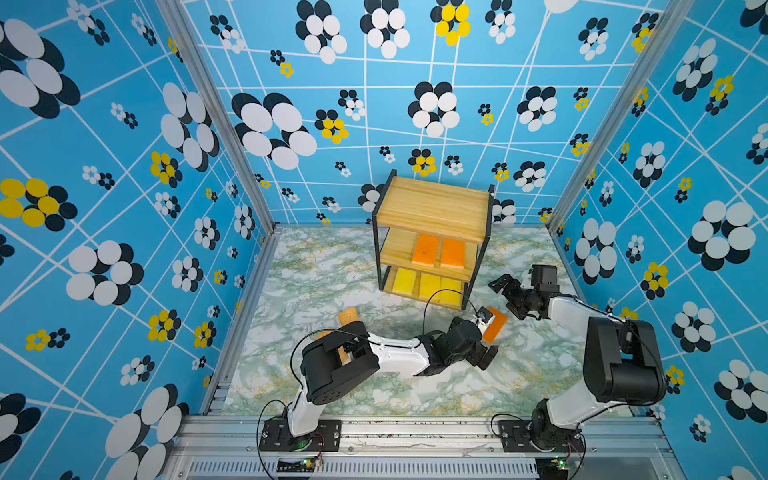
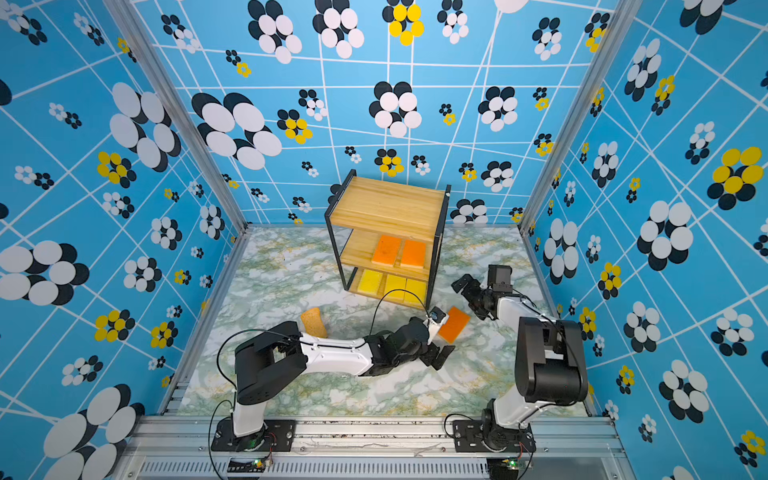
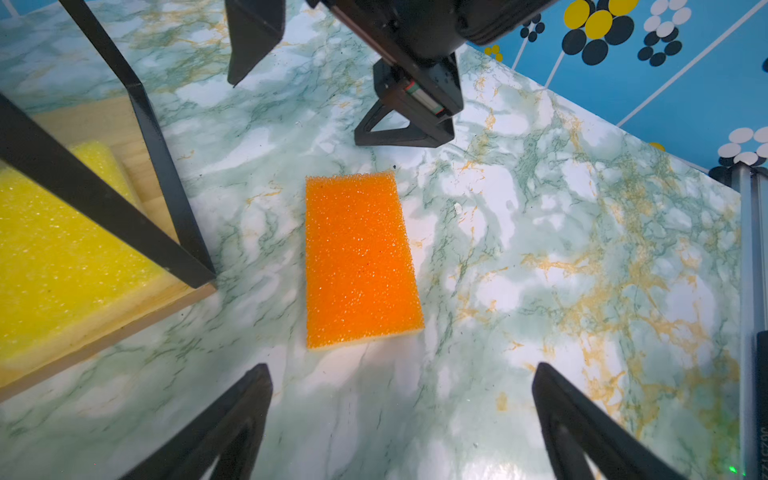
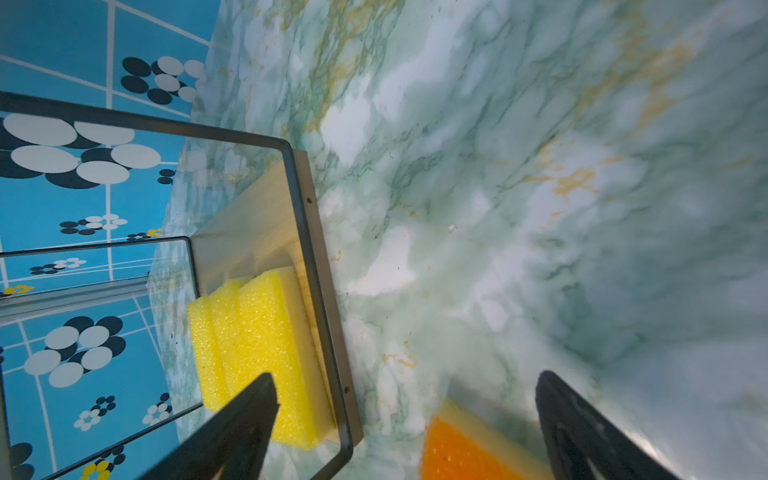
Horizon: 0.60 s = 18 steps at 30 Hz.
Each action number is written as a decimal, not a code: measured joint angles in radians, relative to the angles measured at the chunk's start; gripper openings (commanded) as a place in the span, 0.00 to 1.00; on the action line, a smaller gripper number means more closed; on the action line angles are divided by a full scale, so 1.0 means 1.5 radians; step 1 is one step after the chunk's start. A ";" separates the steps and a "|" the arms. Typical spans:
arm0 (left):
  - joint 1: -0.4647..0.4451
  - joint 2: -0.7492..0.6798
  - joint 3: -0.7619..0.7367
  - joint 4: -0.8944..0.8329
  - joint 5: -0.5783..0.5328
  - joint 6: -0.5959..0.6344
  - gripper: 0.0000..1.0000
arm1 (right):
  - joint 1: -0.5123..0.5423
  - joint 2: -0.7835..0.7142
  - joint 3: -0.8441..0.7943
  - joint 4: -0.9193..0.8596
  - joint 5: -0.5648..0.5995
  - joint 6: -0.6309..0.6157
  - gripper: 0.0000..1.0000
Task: Place and organize the cleaning sponges onto the shelf
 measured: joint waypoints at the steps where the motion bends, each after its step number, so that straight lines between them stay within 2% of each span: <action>1: 0.000 0.003 0.000 0.002 0.000 0.004 0.99 | 0.000 0.010 0.000 0.008 -0.010 0.005 0.97; 4: 0.000 0.015 0.000 0.000 0.000 0.011 0.99 | 0.002 0.028 -0.012 0.050 -0.037 0.019 0.97; 10: 0.000 0.016 -0.004 -0.004 -0.006 0.026 0.99 | 0.024 0.001 -0.068 0.110 -0.050 0.033 0.97; 18: 0.000 0.003 -0.080 -0.005 -0.026 0.050 0.99 | 0.111 -0.090 -0.185 0.174 -0.039 0.084 0.97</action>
